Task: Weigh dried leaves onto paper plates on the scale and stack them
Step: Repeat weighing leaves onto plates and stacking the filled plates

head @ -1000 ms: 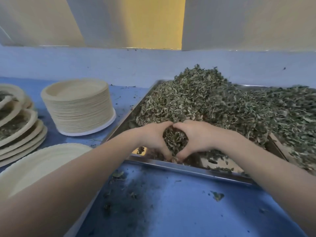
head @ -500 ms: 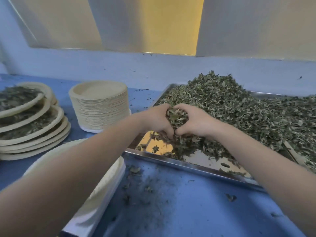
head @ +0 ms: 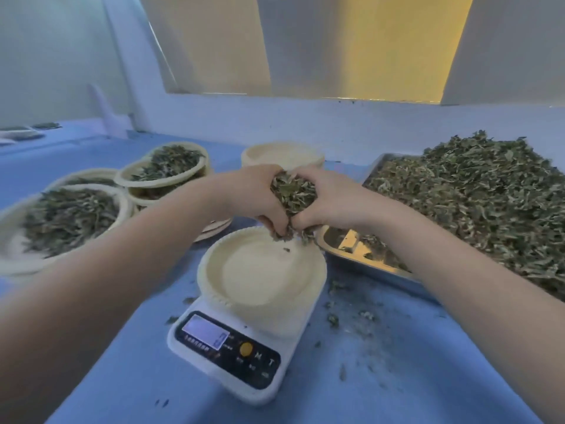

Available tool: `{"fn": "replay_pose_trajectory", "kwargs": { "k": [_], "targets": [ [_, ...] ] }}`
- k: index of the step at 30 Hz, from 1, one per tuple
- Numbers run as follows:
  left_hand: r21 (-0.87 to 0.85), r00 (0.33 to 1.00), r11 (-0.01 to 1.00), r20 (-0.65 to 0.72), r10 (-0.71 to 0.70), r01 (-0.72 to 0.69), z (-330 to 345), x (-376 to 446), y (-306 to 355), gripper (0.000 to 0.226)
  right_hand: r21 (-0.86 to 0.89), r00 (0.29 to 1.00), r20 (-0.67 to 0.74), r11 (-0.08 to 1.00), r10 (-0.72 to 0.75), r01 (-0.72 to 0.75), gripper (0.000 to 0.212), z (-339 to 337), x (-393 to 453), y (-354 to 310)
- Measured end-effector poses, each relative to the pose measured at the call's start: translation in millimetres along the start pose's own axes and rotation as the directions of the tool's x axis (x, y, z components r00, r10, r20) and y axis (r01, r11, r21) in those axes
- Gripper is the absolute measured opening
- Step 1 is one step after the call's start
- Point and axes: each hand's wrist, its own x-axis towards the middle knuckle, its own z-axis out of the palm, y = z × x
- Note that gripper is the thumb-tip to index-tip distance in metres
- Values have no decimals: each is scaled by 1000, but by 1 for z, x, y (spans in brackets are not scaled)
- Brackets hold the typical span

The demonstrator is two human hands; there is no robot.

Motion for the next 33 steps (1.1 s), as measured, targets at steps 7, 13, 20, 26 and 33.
{"fn": "replay_pose_trajectory", "kwargs": {
  "k": [7, 13, 20, 26, 33],
  "targets": [
    [344, 996, 937, 34, -77, 60, -23, -40, -55, 102, -227, 926, 375, 972, 32, 59, 73, 16, -3, -2],
    [113, 995, 993, -84, 54, -44, -28, -43, -71, 75, -259, 980, 197, 964, -6, 58, 54, 11, 0, -6],
    [-227, 959, 961, -267, 93, -156, 3, -36, -84, 46, -149, 996, 36, 985, -86, 90, 32, 25, 5, -3],
    [-315, 795, 879, -597, 109, -357, 2, -39, -105, 31, -143, 997, 5, 986, -82, 82, 33, 26, 7, 1],
    [-431, 813, 815, -577, 81, -387, 9, -45, -126, 26, -210, 994, 20, 971, -110, 111, 31, 31, 9, -1]
  ]
}}
